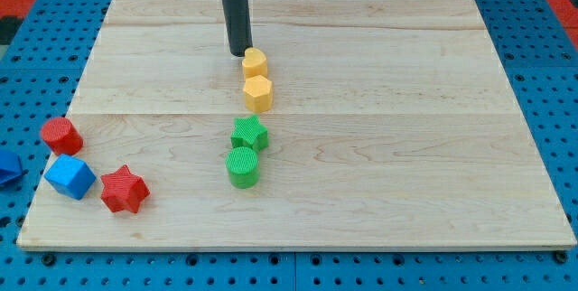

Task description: Slightly push the yellow heart to the right of the board

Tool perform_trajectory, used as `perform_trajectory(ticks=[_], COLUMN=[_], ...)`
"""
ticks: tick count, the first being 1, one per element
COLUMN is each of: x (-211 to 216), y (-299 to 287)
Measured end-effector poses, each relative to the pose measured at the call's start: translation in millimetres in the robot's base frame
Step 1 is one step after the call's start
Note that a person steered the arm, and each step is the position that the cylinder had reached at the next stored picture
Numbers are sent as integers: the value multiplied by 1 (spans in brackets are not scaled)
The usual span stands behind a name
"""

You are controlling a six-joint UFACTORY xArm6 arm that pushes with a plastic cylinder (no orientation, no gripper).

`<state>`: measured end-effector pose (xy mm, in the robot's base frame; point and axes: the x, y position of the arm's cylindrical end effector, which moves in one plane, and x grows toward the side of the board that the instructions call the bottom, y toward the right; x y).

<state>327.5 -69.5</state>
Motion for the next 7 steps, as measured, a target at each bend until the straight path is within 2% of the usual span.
perform_trajectory(ticks=[1, 3, 4, 6, 7], x=[-8, 8, 37, 38, 29], y=[-3, -37, -17, -3, -26])
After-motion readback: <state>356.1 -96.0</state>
